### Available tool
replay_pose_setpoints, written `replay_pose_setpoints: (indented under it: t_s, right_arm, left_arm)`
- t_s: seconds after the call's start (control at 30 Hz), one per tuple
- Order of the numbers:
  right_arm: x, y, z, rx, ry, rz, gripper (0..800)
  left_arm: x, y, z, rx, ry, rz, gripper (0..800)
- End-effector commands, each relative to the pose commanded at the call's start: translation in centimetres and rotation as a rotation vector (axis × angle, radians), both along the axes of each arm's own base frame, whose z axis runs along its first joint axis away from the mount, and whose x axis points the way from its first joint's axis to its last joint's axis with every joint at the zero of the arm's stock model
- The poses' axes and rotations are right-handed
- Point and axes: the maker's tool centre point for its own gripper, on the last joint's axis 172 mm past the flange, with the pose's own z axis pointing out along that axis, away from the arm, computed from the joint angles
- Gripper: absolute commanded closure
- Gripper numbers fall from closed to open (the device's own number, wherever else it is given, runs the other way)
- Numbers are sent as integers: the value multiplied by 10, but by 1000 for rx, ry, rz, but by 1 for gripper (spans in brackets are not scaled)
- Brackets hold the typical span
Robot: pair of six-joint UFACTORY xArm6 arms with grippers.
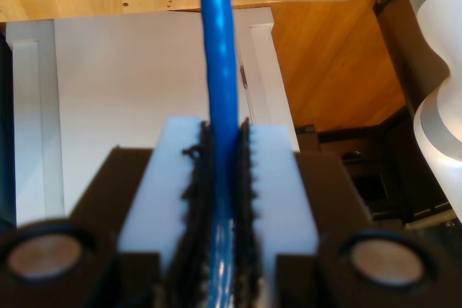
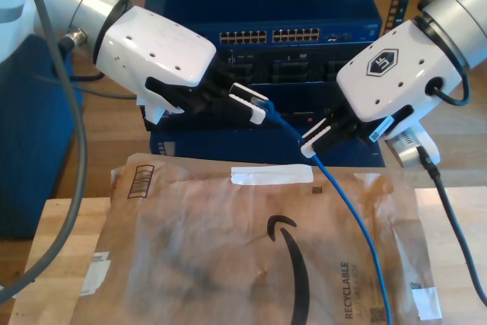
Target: Grab the cable and plug it in
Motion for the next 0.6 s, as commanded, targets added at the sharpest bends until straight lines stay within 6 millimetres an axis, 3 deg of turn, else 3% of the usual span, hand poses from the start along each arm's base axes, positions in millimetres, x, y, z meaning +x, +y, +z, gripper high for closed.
replay_pose_setpoints:
  t_s: [0.2, 0.3, 0.33, 0.4, 0.47, 0.6]
  right_arm:
    - [0, 0, -1, 0, 2, 0, 798]
    - [0, 0, -1, 0, 3, -1, 776]
    - [0, 0, -1, 1, 4, -1, 709]
    - [-1, 3, -1, 14, 1, 8, 413]
    - [1, 6, 4, 51, -31, 26, 192]
    - [5, 5, 10, 60, -62, 14, 22]
  left_arm:
    - [0, 0, -1, -2, -6, -2, 701]
    - [-1, 0, -3, -7, -10, -3, 761]
    - [-1, 0, -3, -7, -10, -3, 776]
    - [-1, 0, -4, -6, -9, -3, 785]
    - [-1, 1, -7, -7, -1, 1, 791]
    - [0, 1, -8, -5, 3, 6, 793]
